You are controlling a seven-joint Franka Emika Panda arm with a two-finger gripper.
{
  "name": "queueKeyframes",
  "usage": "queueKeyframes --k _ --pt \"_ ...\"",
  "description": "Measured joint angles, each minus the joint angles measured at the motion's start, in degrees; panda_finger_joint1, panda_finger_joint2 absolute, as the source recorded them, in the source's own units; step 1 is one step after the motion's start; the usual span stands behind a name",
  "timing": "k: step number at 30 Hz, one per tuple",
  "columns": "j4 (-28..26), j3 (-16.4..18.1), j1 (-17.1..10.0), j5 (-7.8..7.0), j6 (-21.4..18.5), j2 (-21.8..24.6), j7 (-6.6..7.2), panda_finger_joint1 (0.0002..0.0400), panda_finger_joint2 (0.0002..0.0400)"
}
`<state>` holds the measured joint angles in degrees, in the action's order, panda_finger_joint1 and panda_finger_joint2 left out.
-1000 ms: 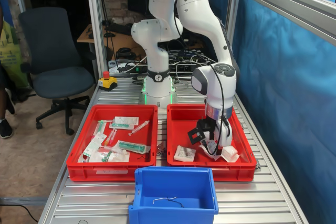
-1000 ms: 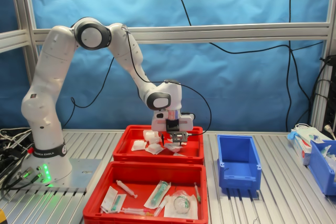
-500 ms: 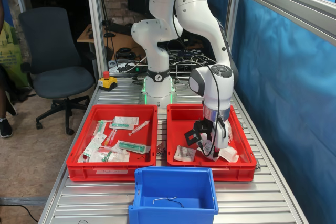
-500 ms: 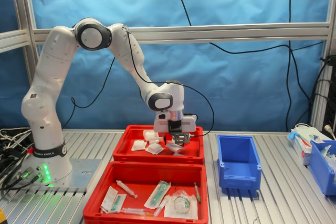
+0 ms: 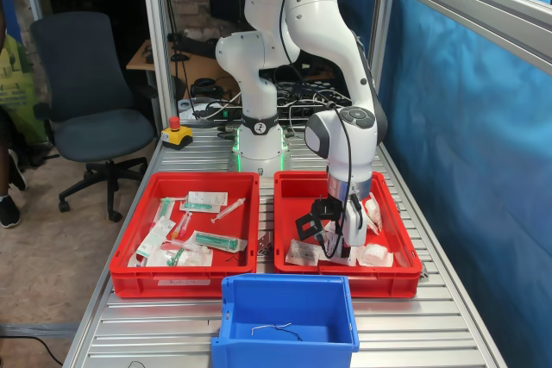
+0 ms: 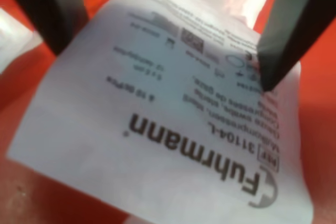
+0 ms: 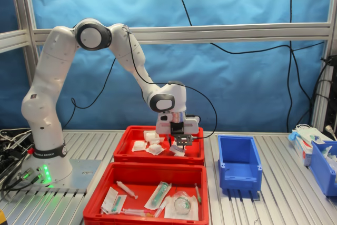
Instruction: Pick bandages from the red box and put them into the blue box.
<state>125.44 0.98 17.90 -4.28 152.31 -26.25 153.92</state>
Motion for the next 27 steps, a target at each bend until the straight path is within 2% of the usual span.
queueKeyframes --k 3,4,9,10,13,14,18,19,23,24,27 --pt "-0.09 -0.06 0.00 0.00 0.00 0.00 0.00 0.0289 0.0289" --pt "-0.11 -0.07 0.00 0.00 0.00 0.00 0.00 0.0239 0.0239" --pt "-0.21 -0.10 0.00 0.00 0.00 0.00 0.00 0.0239 0.0239" --pt "-0.27 -0.11 0.00 0.00 0.00 0.00 0.00 0.0189 0.0189" --pt "-0.40 -0.14 0.00 0.00 0.00 0.00 0.00 0.0189 0.0189" --pt "-0.45 -0.15 0.00 0.00 0.00 0.00 0.00 0.0139 0.0139" --pt "-0.76 -0.20 0.00 0.00 0.01 0.00 0.00 0.0139 0.0139" --pt "-0.84 -0.21 0.00 0.00 0.01 0.00 0.00 0.0089 0.0089" --pt "-1.13 -0.33 0.00 0.00 0.14 0.00 0.00 0.0089 0.0089" --pt "-1.27 -0.40 0.00 0.00 0.18 0.00 0.00 0.0039 0.0039" --pt "-1.43 -0.51 0.00 0.00 0.20 0.00 0.00 0.0039 0.0039"
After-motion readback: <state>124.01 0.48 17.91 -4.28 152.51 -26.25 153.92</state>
